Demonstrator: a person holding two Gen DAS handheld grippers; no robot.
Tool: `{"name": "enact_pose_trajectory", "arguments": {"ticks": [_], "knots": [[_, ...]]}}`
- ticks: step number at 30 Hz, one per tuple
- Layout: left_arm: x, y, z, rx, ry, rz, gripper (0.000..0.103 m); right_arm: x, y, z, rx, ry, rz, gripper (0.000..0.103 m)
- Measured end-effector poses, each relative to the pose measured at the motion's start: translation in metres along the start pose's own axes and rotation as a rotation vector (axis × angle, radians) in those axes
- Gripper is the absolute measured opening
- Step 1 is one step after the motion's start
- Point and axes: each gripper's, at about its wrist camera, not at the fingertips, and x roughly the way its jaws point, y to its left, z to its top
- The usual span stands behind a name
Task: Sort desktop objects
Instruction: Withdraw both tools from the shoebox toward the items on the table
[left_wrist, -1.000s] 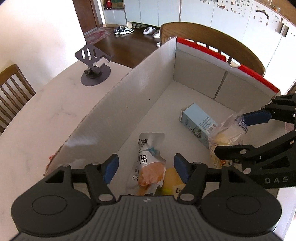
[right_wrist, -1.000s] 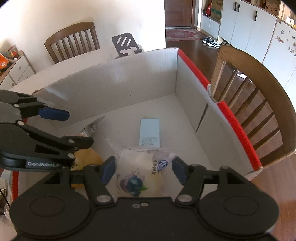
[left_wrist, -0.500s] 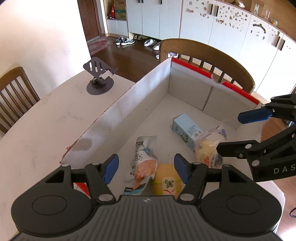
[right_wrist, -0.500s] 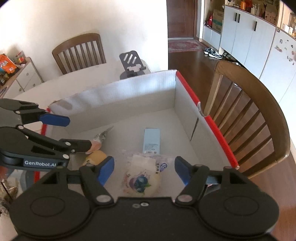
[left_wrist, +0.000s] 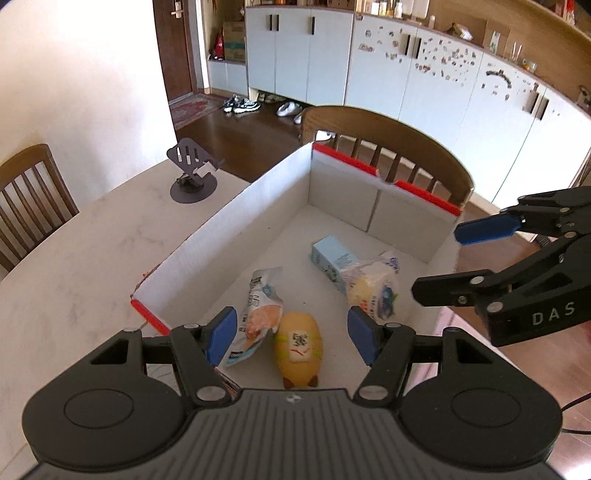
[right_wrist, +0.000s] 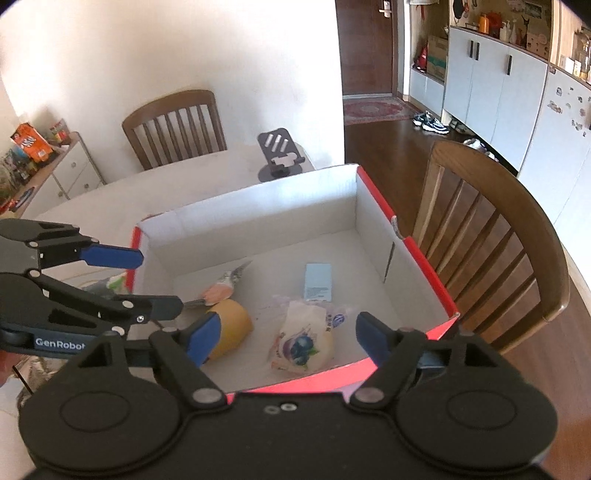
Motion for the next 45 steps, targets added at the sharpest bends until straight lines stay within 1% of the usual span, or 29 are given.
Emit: {"name": "enact_pose_trajectory", "arguments": {"ticks": [4,7,8,9,11,15,19,21,24,28,29,30,31,38,45], "knots": [[-0.015,-0.004,-0.006,-0.004,-0.023,-0.014,0.065,-0.008,0.008,-0.002,-0.011,-0.014,0.019,0.081],[-0.023,-0.007,-0.011,-0.012,-0.038,0.001,0.065,-0.013,0.014,-0.003,-0.011,-0.027,0.025,0.083],[-0.026,-0.006,-0.013,-0.02,-0.042,-0.003,0.067,-0.015,0.015,-0.004,-0.007,-0.031,0.028,0.083],[-0.029,-0.005,-0.015,-0.029,-0.044,-0.004,0.071,-0.017,0.016,-0.004,-0.003,-0.034,0.03,0.083],[-0.034,-0.003,-0.019,-0.044,-0.055,-0.004,0.075,-0.022,0.018,-0.006,0.004,-0.044,0.036,0.085],[-0.047,-0.001,-0.027,-0.058,-0.079,-0.006,0.076,-0.028,0.024,-0.01,-0.002,-0.059,0.041,0.086],[-0.057,0.002,-0.036,-0.063,-0.093,-0.003,0.08,-0.031,0.032,-0.015,-0.001,-0.06,0.057,0.088],[-0.061,0.006,-0.042,-0.073,-0.099,-0.003,0.086,-0.034,0.036,-0.018,0.002,-0.062,0.066,0.088],[-0.065,0.011,-0.05,-0.087,-0.091,-0.016,0.087,-0.038,0.042,-0.021,0.012,-0.067,0.069,0.09],[-0.07,0.02,-0.062,-0.102,-0.087,-0.014,0.089,-0.04,0.053,-0.024,0.019,-0.064,0.076,0.091],[-0.071,0.023,-0.065,-0.104,-0.086,-0.013,0.092,-0.04,0.057,-0.026,0.018,-0.063,0.076,0.092],[-0.073,0.026,-0.069,-0.106,-0.085,-0.011,0.097,-0.04,0.061,-0.027,0.017,-0.06,0.076,0.092],[-0.076,0.028,-0.073,-0.108,-0.085,-0.006,0.098,-0.04,0.065,-0.028,0.017,-0.056,0.073,0.092],[-0.091,0.05,-0.096,-0.133,-0.081,0.005,0.099,-0.038,0.093,-0.037,0.014,-0.046,0.079,0.097],[-0.105,0.072,-0.117,-0.148,-0.078,0.031,0.101,-0.034,0.125,-0.047,0.005,-0.038,0.083,0.097]]}}
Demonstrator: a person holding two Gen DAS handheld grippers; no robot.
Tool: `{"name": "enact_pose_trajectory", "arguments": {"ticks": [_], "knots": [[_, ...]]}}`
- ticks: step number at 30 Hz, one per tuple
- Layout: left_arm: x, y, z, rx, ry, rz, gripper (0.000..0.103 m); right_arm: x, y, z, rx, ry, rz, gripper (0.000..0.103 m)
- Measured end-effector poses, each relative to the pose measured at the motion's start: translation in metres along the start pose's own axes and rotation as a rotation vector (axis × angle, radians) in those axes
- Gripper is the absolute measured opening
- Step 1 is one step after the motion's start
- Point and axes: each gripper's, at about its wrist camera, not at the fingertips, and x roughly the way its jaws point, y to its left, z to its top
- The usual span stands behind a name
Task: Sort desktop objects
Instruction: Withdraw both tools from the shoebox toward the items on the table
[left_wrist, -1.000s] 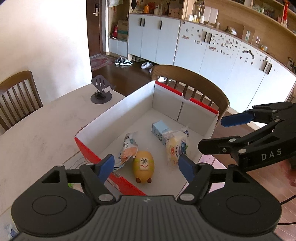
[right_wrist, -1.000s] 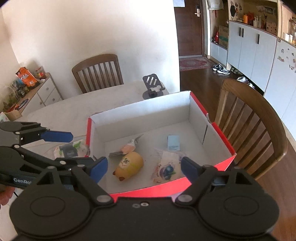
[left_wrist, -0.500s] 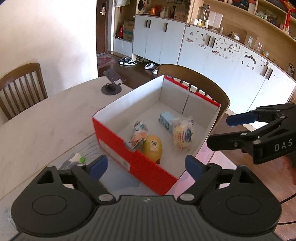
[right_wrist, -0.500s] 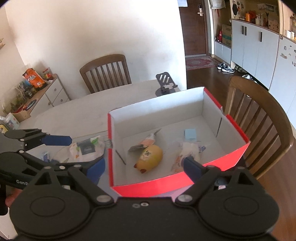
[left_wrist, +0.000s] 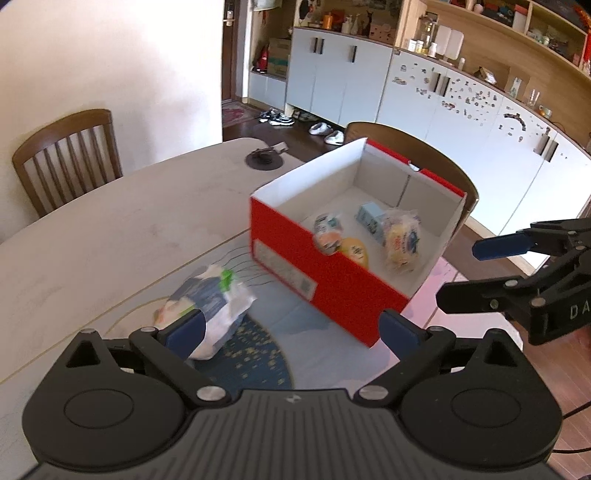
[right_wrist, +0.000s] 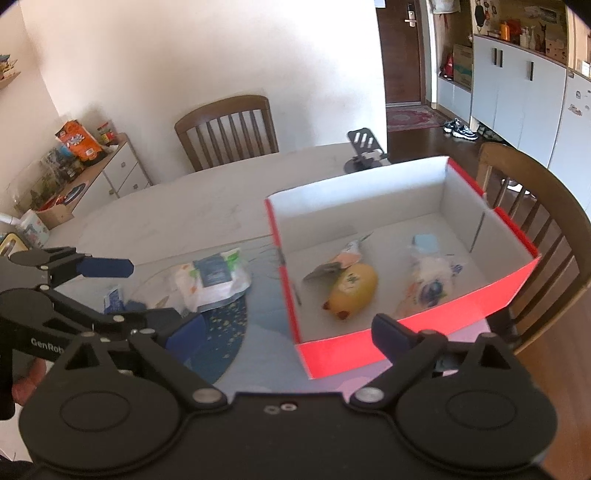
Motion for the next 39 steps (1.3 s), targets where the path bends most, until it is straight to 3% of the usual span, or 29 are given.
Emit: {"name": "enact_pose_trajectory", "arguments": {"ticks": [18,27,39], "knots": [[-0.03,0.083,-0.04,-0.069,0.019,0.082,0.101,0.027,0.085,-0.026,-0.072,0.043,0.03,0.097],[-0.035,0.124,-0.058,-0.129,0.014,0.172,0.101,0.047,0.111,-0.047,-0.115,0.088,0.024,0.097],[-0.017,0.185,-0.083,-0.239,0.073,0.282,0.101,0.079,0.133,-0.07,-0.198,0.173,0.024,0.097]]}}
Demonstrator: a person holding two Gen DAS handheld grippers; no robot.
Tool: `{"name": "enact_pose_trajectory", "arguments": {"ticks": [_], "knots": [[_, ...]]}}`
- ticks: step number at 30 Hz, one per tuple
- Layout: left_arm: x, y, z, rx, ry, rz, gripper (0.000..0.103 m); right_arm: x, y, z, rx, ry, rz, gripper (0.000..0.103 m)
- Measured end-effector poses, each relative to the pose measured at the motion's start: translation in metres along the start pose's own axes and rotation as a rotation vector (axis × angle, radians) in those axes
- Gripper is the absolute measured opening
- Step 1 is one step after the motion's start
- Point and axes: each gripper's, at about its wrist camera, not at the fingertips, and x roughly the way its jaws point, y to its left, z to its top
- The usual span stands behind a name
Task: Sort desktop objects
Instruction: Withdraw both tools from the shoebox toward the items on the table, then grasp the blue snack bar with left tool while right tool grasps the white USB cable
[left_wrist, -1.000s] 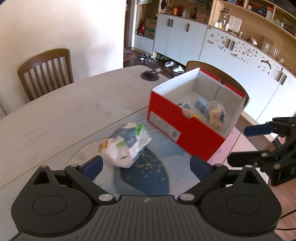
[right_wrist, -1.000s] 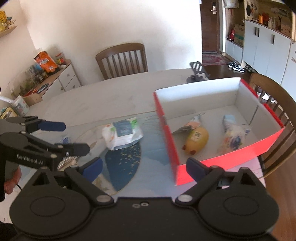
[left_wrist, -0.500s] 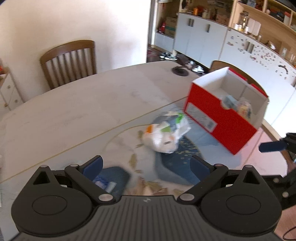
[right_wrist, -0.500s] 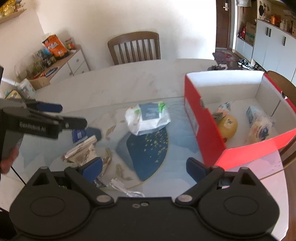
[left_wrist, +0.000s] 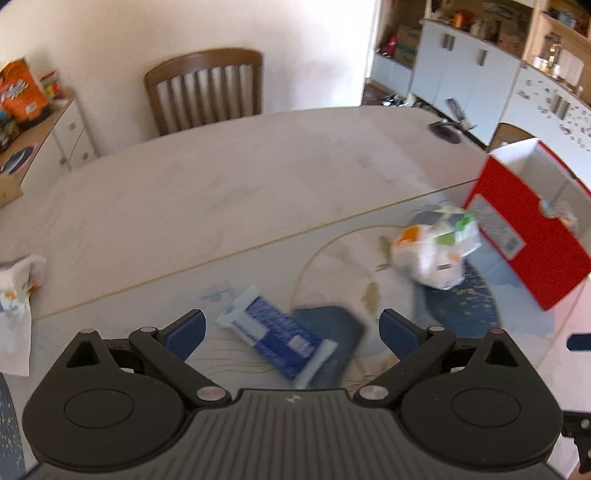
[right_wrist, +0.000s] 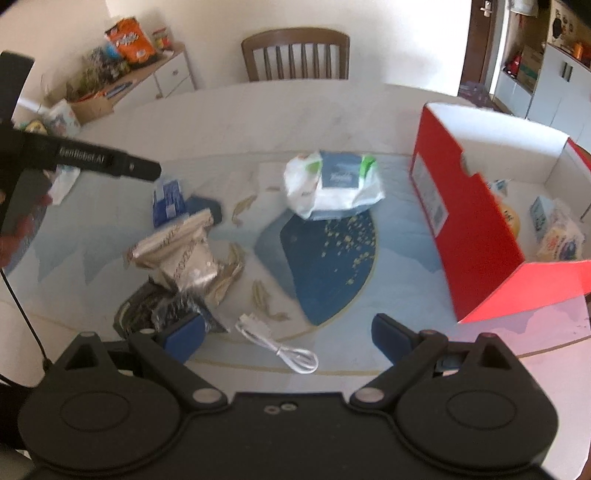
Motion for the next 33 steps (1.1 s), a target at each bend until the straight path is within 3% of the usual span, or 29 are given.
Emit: {"name": "enact_pose_trajectory", "arguments": {"ticks": [11,24,33], "knots": [[0.043,0.021,-0.008,-0.057,0.086,0.018,0.101,0.029,0.003,-0.006,-0.034,0.059,0.012,0.094],[0.078,0.026,0.006,-0.219,0.192,0.073,0.101,0.055,0.002,-0.009,-0.089,0.105,0.027,0.091],[0.094,0.018,0.004,-0.257,0.222,0.12,0.1,0.068,0.006,-0.01,-0.131,0.122,0.016,0.08]]}}
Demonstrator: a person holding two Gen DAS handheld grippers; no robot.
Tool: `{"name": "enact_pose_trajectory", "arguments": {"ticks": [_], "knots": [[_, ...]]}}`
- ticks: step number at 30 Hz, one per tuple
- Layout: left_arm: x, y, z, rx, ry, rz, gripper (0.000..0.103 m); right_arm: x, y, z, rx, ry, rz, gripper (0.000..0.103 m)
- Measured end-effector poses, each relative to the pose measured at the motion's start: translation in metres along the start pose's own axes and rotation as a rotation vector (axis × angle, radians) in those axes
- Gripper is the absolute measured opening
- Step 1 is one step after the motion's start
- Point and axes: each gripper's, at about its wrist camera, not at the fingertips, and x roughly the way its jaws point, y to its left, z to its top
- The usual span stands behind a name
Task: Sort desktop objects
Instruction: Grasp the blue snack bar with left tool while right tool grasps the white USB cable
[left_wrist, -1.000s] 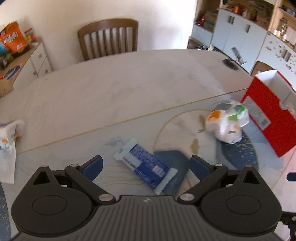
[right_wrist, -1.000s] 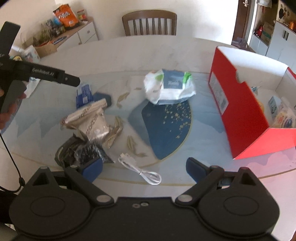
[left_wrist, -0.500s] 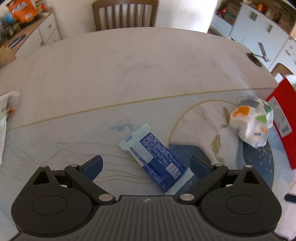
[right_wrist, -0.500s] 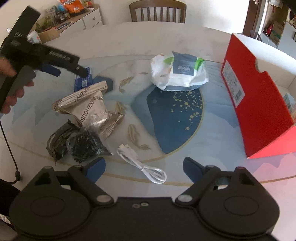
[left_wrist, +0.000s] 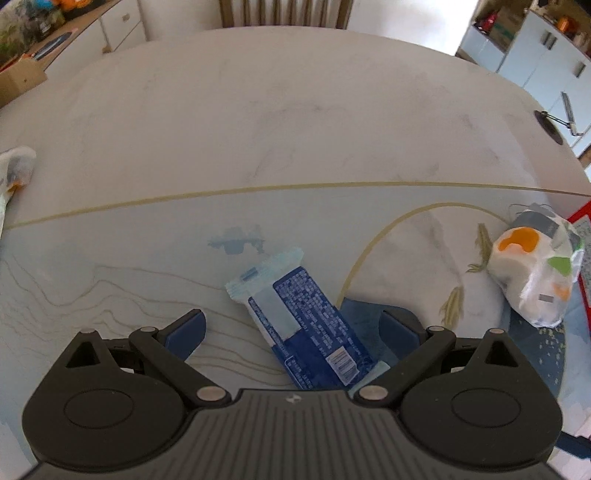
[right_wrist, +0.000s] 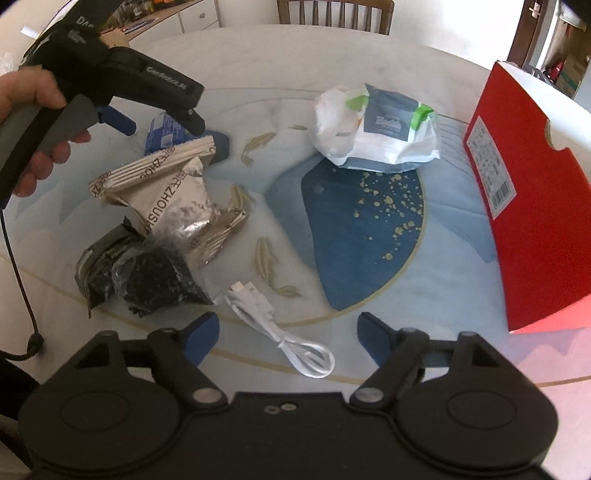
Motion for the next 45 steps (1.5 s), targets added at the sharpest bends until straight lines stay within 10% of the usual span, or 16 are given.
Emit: {"name": "enact_pose_trajectory", "arguments": {"ticks": [12,28,45], "knots": [[-0.004,-0.007,-0.007,0.06,-0.039,0.037,0.092,0.002,0.011,0.002,-0.049,-0.002,-0.036,0.072],[-0.016,0.008,-0.008,0.102,-0.076,0.007,0.041,-0.008,0.004,-0.003,0.007,0.018,-0.046,0.012],[-0.021,0.015,-0.02,0.118,-0.075,-0.011,0.036,-0.021,-0.021,-0.014,0.19,0.007,-0.038,0.009]]}}
